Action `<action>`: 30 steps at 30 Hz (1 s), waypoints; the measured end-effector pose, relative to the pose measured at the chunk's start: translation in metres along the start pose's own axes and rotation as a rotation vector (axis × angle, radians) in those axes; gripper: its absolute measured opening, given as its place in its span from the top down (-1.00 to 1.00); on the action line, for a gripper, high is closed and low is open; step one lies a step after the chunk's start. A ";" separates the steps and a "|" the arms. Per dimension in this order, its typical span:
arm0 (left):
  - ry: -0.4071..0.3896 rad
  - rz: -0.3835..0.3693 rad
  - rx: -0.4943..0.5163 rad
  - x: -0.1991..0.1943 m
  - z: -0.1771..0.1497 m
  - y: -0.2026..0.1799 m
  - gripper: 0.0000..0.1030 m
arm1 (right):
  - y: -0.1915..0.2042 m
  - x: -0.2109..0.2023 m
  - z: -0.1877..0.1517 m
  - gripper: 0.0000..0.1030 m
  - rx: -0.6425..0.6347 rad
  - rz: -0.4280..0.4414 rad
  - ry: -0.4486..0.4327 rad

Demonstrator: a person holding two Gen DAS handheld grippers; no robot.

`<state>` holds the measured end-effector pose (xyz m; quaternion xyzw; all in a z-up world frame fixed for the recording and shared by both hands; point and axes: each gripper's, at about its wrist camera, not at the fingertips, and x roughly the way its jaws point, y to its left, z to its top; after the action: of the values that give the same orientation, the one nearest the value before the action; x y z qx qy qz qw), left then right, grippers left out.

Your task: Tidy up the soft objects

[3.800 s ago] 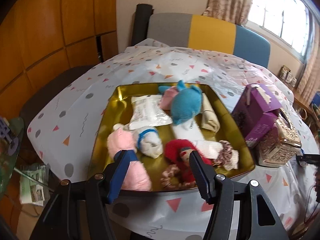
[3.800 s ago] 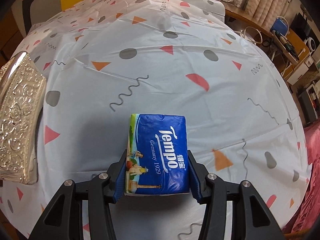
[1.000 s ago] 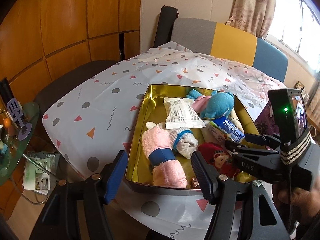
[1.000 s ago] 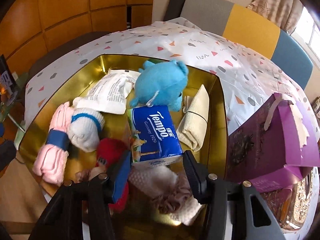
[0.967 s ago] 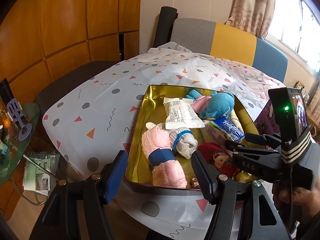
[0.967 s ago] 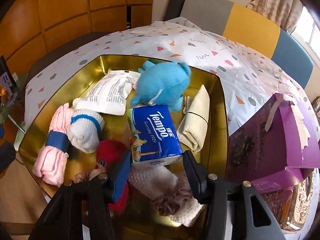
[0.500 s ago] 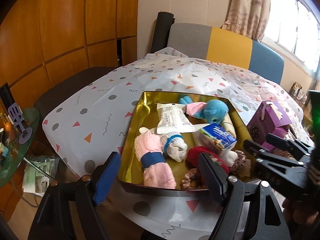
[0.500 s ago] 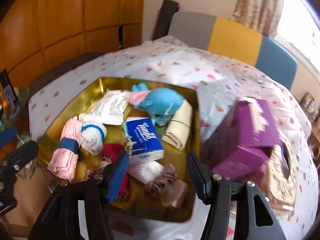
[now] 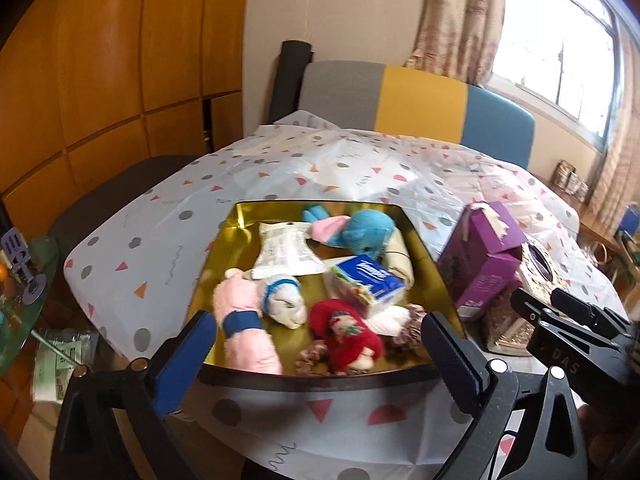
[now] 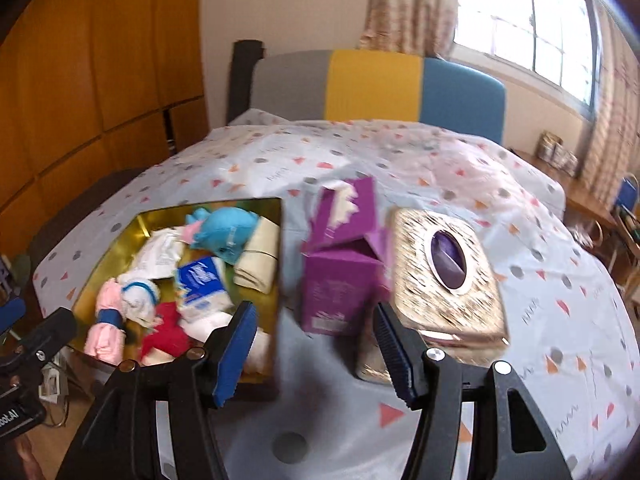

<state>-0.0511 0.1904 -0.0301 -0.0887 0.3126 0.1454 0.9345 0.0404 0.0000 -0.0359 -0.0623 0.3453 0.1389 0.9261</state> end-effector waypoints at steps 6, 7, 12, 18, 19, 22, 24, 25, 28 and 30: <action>-0.005 0.023 0.023 -0.001 -0.003 -0.012 -0.99 | -0.015 0.000 -0.007 -0.18 0.032 -0.012 0.007; -0.010 0.038 0.026 -0.001 -0.003 -0.013 -0.99 | -0.016 0.000 -0.007 -0.18 0.032 -0.011 0.006; -0.016 0.078 0.035 -0.001 -0.004 -0.014 -0.99 | -0.014 0.001 -0.008 -0.18 0.033 0.001 0.005; -0.011 0.091 0.043 -0.001 -0.006 -0.015 -0.99 | -0.013 0.001 -0.008 -0.18 0.036 0.007 0.007; -0.010 0.090 0.043 -0.001 -0.006 -0.015 -0.99 | -0.012 0.001 -0.008 -0.18 0.037 0.008 0.007; -0.005 0.086 0.037 0.001 -0.007 -0.013 -0.99 | -0.012 0.000 -0.009 -0.18 0.035 0.008 0.004; -0.006 0.087 0.034 0.000 -0.006 -0.013 -0.99 | -0.011 0.000 -0.009 -0.18 0.033 0.009 0.004; -0.008 0.087 0.032 0.000 -0.007 -0.012 -0.99 | -0.011 0.000 -0.009 -0.18 0.033 0.011 0.005; -0.012 0.095 0.033 -0.001 -0.006 -0.012 -0.99 | -0.011 0.000 -0.009 -0.18 0.031 0.012 0.006; -0.010 0.095 0.032 0.000 -0.007 -0.011 -0.99 | -0.010 0.000 -0.009 -0.18 0.029 0.012 0.008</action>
<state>-0.0513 0.1781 -0.0343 -0.0583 0.3141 0.1849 0.9294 0.0379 -0.0112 -0.0428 -0.0471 0.3513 0.1392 0.9246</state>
